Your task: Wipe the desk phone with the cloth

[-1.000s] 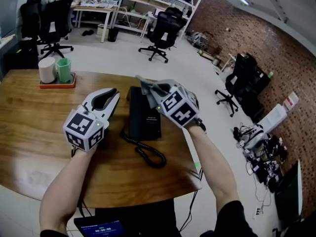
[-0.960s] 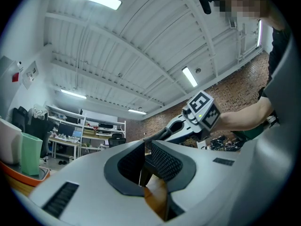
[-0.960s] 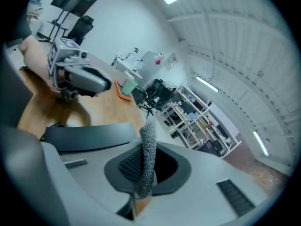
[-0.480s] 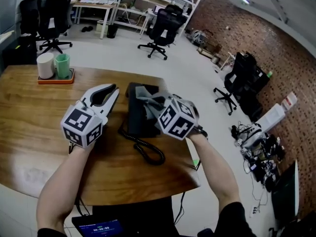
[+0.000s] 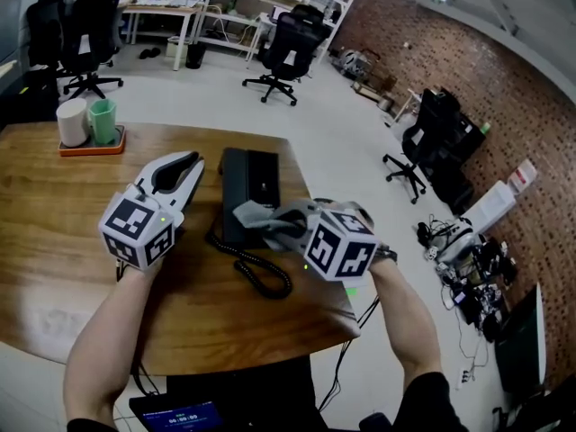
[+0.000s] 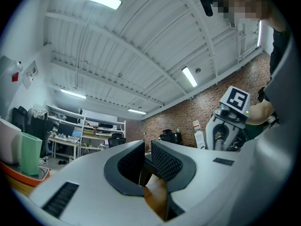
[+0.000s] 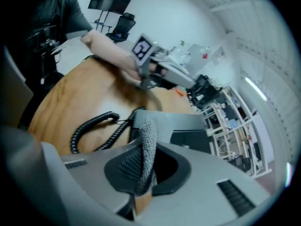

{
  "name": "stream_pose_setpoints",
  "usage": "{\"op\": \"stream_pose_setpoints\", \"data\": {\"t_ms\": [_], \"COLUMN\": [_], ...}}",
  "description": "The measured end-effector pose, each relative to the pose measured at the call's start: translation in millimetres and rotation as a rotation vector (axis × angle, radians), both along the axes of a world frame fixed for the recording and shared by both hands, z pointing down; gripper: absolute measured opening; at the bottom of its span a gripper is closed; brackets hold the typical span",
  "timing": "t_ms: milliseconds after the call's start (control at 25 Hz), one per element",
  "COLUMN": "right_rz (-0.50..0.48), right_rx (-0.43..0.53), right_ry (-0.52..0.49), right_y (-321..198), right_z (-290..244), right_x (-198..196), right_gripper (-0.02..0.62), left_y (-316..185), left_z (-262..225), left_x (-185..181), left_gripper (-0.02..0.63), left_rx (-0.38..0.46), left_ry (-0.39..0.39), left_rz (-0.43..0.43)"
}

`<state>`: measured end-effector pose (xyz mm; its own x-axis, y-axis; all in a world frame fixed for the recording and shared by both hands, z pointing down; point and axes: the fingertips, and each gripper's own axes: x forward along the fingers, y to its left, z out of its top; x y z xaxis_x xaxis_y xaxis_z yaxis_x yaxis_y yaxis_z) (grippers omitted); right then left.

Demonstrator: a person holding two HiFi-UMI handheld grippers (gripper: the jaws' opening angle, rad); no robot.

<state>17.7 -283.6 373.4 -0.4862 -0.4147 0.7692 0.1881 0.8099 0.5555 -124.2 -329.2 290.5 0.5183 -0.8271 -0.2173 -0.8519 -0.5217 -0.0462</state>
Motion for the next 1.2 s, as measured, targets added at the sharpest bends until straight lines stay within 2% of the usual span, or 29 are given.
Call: {"op": "stream_pose_setpoints", "data": {"t_ms": [120, 200, 320, 440, 560, 920, 1040, 1200], "right_rz": [0.197, 0.3, 0.376, 0.38, 0.338, 0.083, -0.015, -0.121], "right_rx": [0.118, 0.172, 0.193, 0.18, 0.164, 0.154, 0.167, 0.075], "right_ry": [-0.23, -0.344, -0.4, -0.352, -0.293, -0.087, 0.018, 0.161], "right_y": [-67.3, -105.6, -143.1, -157.4, -145.4, -46.7, -7.7, 34.3], "right_z": [-46.8, -67.3, -72.5, -58.8, -48.2, -5.6, 12.6, 31.0], "right_x": [-8.1, -12.5, -20.1, -28.1, -27.3, -8.9, -1.5, 14.8], "right_gripper": [0.026, 0.026, 0.026, 0.026, 0.025, 0.026, 0.025, 0.026], "left_y": [0.7, 1.1, 0.6, -0.1, 1.3, 0.4, -0.1, -0.3], "left_z": [1.2, 3.3, 4.0, 3.5, 1.5, -0.5, 0.6, 0.7], "left_x": [-1.2, -1.4, -1.0, -0.7, 0.6, -0.8, -1.4, -1.4], "left_gripper": [0.034, 0.034, 0.034, 0.034, 0.034, 0.034, 0.034, 0.034], "left_rx": [0.0, 0.002, 0.002, 0.001, 0.002, 0.002, 0.001, 0.001], "left_ry": [0.001, 0.005, 0.009, 0.01, 0.008, 0.004, 0.005, 0.005], "left_rz": [-0.001, -0.002, -0.002, -0.002, 0.001, 0.001, -0.001, 0.0]}}
